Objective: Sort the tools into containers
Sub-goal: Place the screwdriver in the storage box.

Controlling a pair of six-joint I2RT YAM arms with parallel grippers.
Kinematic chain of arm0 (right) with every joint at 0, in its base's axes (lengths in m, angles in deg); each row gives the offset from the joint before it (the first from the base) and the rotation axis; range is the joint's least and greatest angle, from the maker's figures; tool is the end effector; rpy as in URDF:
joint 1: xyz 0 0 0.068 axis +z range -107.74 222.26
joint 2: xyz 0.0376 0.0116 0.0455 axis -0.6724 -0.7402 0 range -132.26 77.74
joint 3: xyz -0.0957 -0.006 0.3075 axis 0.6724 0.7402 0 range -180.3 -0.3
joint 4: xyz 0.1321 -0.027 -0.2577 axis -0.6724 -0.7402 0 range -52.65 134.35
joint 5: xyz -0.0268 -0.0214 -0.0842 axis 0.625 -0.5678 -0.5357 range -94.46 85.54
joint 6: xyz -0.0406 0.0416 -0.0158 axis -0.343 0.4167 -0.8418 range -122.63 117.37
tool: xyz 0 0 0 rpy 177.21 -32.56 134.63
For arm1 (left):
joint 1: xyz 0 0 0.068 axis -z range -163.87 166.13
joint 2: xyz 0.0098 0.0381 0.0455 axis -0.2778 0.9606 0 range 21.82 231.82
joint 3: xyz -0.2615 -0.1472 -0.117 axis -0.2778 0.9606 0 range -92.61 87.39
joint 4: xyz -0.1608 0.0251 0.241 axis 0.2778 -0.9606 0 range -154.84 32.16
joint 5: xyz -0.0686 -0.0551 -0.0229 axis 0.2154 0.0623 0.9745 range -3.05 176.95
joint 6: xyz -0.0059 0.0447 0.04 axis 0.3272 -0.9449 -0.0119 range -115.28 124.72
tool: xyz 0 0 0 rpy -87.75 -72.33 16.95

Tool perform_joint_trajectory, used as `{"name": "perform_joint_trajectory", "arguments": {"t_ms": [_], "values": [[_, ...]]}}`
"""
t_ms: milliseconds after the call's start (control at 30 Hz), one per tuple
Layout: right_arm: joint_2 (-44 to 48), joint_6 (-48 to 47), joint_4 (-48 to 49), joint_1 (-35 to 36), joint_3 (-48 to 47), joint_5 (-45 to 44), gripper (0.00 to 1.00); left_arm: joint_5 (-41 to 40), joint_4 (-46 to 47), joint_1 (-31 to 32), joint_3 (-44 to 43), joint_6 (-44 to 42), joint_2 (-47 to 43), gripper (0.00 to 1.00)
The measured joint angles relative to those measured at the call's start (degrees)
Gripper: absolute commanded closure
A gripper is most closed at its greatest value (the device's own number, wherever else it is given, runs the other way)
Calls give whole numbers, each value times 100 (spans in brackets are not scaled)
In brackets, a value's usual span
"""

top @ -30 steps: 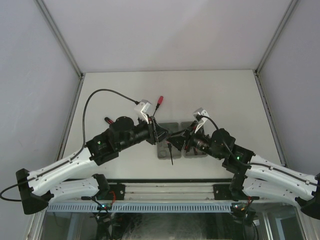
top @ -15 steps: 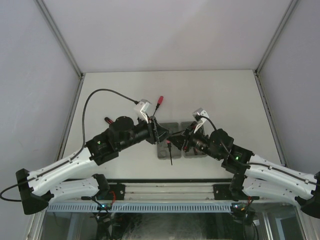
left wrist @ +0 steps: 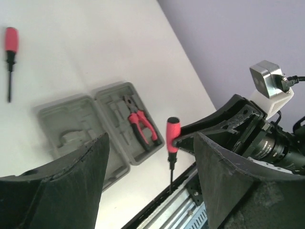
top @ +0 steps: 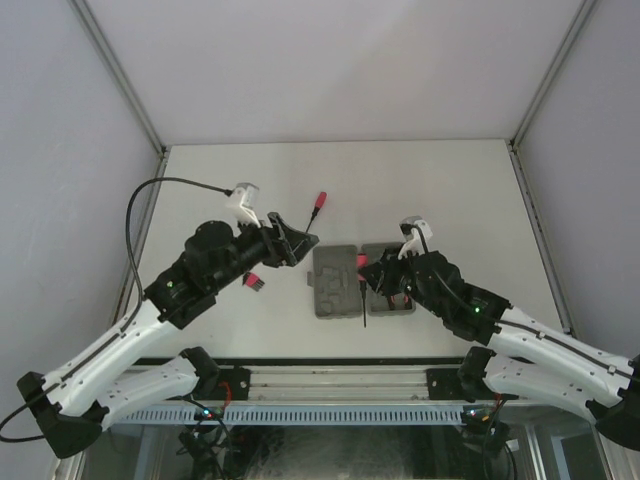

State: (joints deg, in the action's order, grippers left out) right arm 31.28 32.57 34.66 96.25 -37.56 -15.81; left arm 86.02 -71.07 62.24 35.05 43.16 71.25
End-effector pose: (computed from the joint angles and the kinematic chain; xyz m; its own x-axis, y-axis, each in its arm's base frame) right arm 0.1227 0.1541 0.3186 -0.5497 0.2050 -0.8098 -0.4490 0.7450 0.4934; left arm 0.1425 -0.1470 0.4052 -0.5385 -0.3369 -0.7723 0.4784 0.6323 -0.6094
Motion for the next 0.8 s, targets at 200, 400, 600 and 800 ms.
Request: {"name": "perform_joint_trajectory", "arguments": {"t_ms": [200, 400, 600, 800], "values": [[11, 203, -756, -170, 0, -542, 100, -264, -649, -400, 83, -162, -116, 26], [83, 509, -1180, -566, -44, -800, 100, -492, -1158, -603, 382, -280, -157, 26], [-426, 501, -1373, -1106, -562, -739, 100, -684, -1480, -629, 549, -444, -348, 26], [-1165, 201, -1419, -1676, -1019, -264, 100, -809, -1676, -691, 573, -708, -382, 26]]}}
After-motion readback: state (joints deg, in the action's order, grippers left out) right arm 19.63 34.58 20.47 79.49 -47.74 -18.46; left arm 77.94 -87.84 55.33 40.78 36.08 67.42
